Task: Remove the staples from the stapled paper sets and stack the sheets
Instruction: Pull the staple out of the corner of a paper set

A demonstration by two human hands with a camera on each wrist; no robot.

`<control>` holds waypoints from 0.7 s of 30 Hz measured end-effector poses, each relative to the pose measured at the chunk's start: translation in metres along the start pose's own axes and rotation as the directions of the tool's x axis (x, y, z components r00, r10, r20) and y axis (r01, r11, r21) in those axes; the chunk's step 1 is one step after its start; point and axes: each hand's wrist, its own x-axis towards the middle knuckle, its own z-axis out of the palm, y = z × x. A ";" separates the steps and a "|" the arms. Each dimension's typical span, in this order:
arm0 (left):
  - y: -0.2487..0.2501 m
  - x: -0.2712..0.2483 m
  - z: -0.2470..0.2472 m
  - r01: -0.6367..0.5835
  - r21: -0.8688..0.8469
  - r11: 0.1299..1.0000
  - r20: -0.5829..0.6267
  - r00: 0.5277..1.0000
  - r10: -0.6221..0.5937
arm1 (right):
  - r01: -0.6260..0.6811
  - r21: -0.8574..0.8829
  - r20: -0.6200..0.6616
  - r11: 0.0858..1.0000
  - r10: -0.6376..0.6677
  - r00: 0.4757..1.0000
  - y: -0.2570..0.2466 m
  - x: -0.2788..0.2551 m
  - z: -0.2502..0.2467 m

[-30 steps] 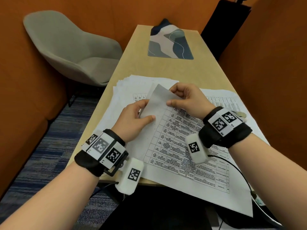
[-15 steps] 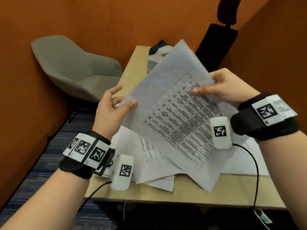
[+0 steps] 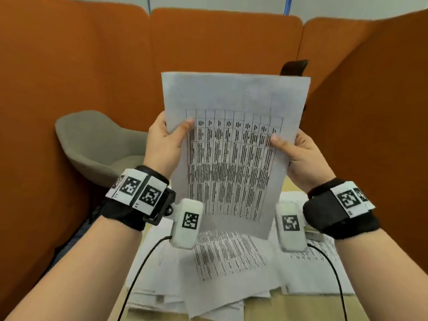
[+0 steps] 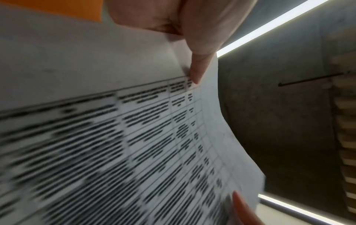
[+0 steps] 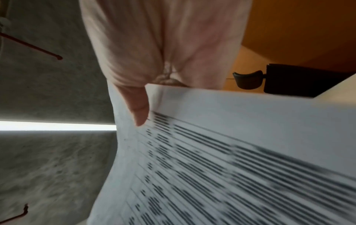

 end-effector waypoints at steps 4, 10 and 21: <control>-0.014 -0.004 -0.007 0.062 0.049 0.997 0.008 0.998 -0.063 | 0.072 0.065 0.063 0.995 -0.076 0.995 0.002 -0.001 0.008; -0.016 -0.007 -0.008 0.076 0.081 0.994 0.023 0.997 -0.078 | 0.164 -0.017 0.123 0.986 -0.161 0.979 0.000 0.005 0.020; -0.024 -0.020 -0.006 0.091 0.197 0.976 0.078 0.991 -0.108 | 0.218 -0.450 -0.012 0.866 -0.250 0.968 -0.003 0.008 0.016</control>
